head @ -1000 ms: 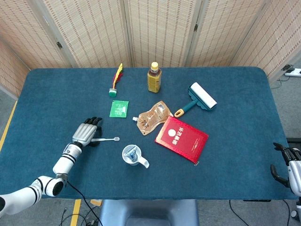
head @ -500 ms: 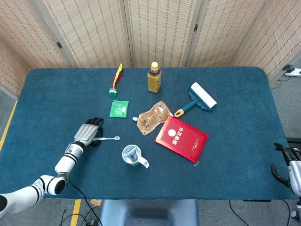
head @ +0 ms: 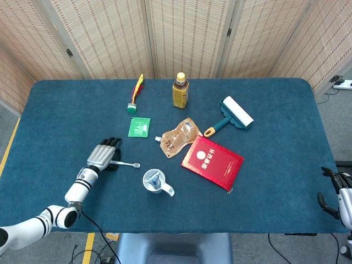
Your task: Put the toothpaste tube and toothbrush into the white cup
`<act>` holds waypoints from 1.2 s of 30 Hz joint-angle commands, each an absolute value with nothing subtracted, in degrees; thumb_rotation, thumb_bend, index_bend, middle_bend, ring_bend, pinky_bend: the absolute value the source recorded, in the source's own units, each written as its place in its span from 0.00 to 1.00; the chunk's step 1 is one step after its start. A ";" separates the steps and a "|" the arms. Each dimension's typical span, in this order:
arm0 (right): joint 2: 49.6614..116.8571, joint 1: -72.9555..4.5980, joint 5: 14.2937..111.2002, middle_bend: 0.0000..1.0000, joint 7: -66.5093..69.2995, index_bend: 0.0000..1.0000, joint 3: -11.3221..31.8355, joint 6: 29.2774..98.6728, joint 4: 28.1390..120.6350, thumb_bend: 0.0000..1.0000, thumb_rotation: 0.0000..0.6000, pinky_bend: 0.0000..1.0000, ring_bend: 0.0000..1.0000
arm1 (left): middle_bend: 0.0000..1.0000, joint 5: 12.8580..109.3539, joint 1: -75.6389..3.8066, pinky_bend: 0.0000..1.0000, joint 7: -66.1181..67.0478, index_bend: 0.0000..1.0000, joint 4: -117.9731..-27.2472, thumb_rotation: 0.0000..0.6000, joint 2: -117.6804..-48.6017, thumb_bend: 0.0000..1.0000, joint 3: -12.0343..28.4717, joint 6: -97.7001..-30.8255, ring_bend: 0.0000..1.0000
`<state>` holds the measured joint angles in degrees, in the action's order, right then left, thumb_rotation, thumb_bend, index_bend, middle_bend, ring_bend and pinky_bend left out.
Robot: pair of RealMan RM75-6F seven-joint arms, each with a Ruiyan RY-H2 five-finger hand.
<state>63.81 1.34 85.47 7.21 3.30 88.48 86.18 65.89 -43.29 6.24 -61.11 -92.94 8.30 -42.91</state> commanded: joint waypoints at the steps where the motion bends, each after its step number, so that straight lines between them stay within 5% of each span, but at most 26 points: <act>1: 63.82 1.38 85.48 0.30 7.24 0.17 3.32 88.56 86.18 0.34 1.00 0.25 0.25 | 0.11 65.91 -42.91 0.14 5.21 0.61 -61.15 1.00 -92.83 0.42 8.57 -43.30 0.03; 12: 63.32 1.30 86.13 0.30 6.79 0.17 3.46 89.12 87.28 0.34 1.00 0.25 0.25 | 0.13 65.97 -40.38 0.14 -8.86 0.62 -68.92 1.00 -85.80 0.44 12.92 -44.38 0.03; 22: 63.50 0.87 86.78 0.30 5.92 0.17 3.42 89.02 87.86 0.34 1.00 0.25 0.25 | 0.14 70.61 -36.03 0.14 -38.20 0.65 -82.37 1.00 -75.16 0.45 17.87 -41.51 0.03; 36: 63.51 0.64 86.29 0.30 6.04 0.17 3.49 88.48 87.51 0.34 1.00 0.25 0.25 | 0.14 84.97 -35.92 0.14 -72.49 0.65 -88.06 1.00 -72.46 0.46 16.62 -44.24 0.03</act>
